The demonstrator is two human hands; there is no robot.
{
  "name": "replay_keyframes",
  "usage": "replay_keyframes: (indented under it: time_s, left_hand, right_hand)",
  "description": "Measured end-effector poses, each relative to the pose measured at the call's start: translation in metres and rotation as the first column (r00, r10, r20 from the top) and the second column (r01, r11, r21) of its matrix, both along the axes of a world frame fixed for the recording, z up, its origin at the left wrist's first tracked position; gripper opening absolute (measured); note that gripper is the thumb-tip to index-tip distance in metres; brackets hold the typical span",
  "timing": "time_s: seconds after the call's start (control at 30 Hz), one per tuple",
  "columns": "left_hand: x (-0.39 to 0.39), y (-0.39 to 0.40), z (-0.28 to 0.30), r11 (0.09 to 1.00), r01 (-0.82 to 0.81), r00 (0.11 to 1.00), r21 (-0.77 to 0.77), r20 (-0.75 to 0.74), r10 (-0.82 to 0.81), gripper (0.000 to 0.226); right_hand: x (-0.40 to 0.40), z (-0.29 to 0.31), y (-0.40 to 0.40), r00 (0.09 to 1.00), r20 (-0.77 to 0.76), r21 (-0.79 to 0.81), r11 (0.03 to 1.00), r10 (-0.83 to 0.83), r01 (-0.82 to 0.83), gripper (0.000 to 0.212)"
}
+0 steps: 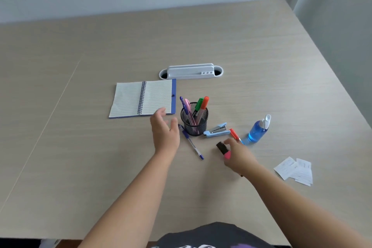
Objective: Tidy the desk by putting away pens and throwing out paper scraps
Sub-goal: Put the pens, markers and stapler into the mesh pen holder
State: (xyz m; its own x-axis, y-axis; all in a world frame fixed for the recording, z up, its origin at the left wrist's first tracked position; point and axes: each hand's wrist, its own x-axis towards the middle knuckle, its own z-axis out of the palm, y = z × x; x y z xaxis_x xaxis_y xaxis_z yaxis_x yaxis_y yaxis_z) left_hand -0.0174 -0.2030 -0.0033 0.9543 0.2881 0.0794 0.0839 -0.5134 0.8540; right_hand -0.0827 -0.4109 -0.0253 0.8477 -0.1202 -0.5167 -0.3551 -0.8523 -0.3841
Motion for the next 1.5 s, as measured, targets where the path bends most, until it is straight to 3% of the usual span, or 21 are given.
replay_keyframes:
  time_s: [0.07,0.13,0.2,0.3,0.5,0.67,0.77,0.9,1.03,1.17,1.23,1.3,1.4,1.5]
  left_hand:
    - [0.001,-0.001,-0.015,0.999,0.025,0.939,0.042,-0.343,-0.009,0.040]
    - [-0.001,-0.007,-0.028,0.979,0.184,0.840,0.089,-0.531,-0.110,0.044]
    - [-0.004,-0.017,-0.041,0.963,0.244,0.828,0.112,-0.541,-0.147,0.054]
    - [-0.008,-0.026,-0.050,0.966,0.212,0.861,0.149,-0.495,-0.113,0.071]
    - [-0.002,-0.001,-0.051,0.982,0.136,0.863,0.130,-0.502,-0.053,0.058]
    - [-0.004,0.021,-0.031,0.989,-0.075,0.822,-0.128,-0.570,-0.011,0.075]
    - [-0.008,0.030,-0.008,0.958,-0.122,0.890,-0.258,-0.455,-0.009,0.071]
    - [-0.008,0.022,0.032,0.980,0.008,0.988,-0.200,-0.149,-0.039,0.074]
    - [0.005,-0.004,0.051,0.979,0.167,0.984,-0.119,0.075,-0.159,0.093]
    - [0.016,-0.014,0.052,0.974,0.228,0.956,-0.005,0.189,-0.223,0.074]
    - [0.016,-0.015,0.048,0.972,0.224,0.942,0.065,0.242,-0.233,0.066]
    - [0.017,-0.013,0.041,0.956,0.235,0.927,0.178,0.254,-0.275,0.059]
    - [0.020,-0.005,0.028,0.886,0.230,0.911,0.403,0.230,-0.341,0.046]
    - [0.019,-0.001,0.016,0.798,0.155,0.907,0.583,0.236,-0.349,0.028]
  right_hand:
    - [0.010,0.018,-0.003,1.000,-0.016,0.086,0.996,-0.018,0.019,0.038]
    - [0.023,0.045,-0.002,0.993,0.076,0.276,0.959,-0.090,0.066,0.030]
    - [0.038,0.075,0.005,0.951,0.203,0.501,0.859,-0.233,0.104,0.024]
    - [0.067,0.101,0.019,0.870,0.319,0.637,0.764,-0.377,0.098,0.018]
    - [0.089,0.086,0.039,0.905,0.288,0.559,0.822,-0.312,0.105,0.021]
    - [0.058,0.064,0.044,0.879,0.386,0.492,0.868,-0.280,0.060,0.045]
    - [0.023,0.043,0.028,0.836,0.490,0.387,0.921,-0.247,0.045,0.039]
    - [-0.004,0.010,-0.001,0.960,0.218,0.142,0.979,-0.173,0.144,0.041]
    - [-0.012,-0.008,-0.012,0.984,0.151,-0.024,0.995,-0.090,0.095,0.050]
    - [-0.012,-0.004,-0.021,1.000,0.029,-0.107,0.994,-0.003,0.006,0.043]
    - [-0.016,0.001,-0.024,0.999,0.014,-0.077,0.996,-0.050,0.051,0.034]
    - [-0.017,0.009,-0.021,0.991,0.037,0.019,0.992,-0.129,0.129,0.040]
    - [-0.007,0.036,-0.009,0.944,0.135,0.298,0.921,-0.300,0.250,0.060]
    - [0.017,0.071,0.006,0.861,0.306,0.536,0.821,-0.406,0.196,0.074]
